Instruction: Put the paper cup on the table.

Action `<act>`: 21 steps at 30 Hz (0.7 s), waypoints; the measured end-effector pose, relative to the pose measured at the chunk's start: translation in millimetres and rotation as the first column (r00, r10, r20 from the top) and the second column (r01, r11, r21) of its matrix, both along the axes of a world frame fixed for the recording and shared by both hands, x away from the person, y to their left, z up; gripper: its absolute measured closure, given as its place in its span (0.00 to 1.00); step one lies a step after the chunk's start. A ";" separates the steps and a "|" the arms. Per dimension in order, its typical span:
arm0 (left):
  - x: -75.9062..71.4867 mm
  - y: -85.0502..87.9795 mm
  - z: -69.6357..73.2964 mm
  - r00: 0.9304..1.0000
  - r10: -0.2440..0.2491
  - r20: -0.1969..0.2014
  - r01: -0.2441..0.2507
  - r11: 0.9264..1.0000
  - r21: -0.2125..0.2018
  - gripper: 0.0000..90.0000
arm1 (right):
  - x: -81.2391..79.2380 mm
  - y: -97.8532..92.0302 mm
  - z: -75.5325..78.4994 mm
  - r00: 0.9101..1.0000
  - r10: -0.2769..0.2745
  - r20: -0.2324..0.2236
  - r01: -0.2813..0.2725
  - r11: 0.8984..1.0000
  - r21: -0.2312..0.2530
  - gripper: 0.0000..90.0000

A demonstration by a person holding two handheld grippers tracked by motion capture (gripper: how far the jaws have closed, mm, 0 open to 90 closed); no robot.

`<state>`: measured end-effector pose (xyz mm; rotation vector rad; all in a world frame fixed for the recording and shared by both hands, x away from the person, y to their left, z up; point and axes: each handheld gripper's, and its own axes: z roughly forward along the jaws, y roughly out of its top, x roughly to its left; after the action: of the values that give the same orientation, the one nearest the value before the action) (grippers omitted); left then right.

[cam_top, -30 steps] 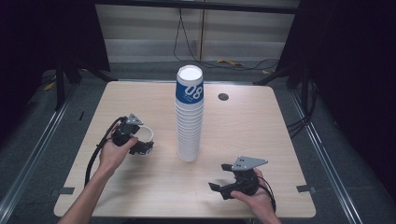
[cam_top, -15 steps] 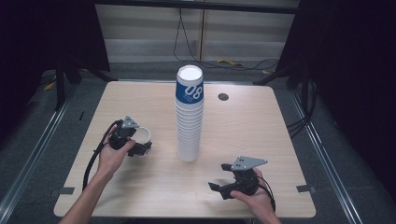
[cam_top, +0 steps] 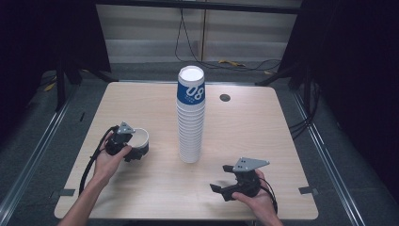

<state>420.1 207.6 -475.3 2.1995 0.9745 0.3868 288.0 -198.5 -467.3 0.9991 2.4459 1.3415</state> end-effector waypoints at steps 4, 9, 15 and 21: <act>-3.0 4.9 1.9 1.000 0.007 0.004 -0.007 1.000 -0.001 0.17 | 0.3 0.2 -0.1 1.000 0.000 0.000 0.000 1.000 -0.001 0.16; -8.9 11.9 -0.6 1.000 0.025 -0.003 -0.025 1.000 -0.009 0.17 | 0.7 -1.4 0.5 1.000 -0.013 0.000 0.013 1.000 0.009 0.16; -17.3 21.5 1.7 1.000 0.020 -0.001 -0.020 0.999 -0.039 0.17 | 0.0 -1.6 1.1 1.000 -0.015 -0.003 0.015 1.000 0.010 0.16; -27.2 35.7 6.0 1.000 0.021 0.016 -0.020 0.997 -0.069 0.17 | 0.0 -4.2 2.0 0.999 -0.032 0.004 0.032 0.999 0.015 0.16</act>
<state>392.9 243.3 -469.3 2.1230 0.9880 0.3749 288.0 -202.7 -465.4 1.0327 2.4097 1.3531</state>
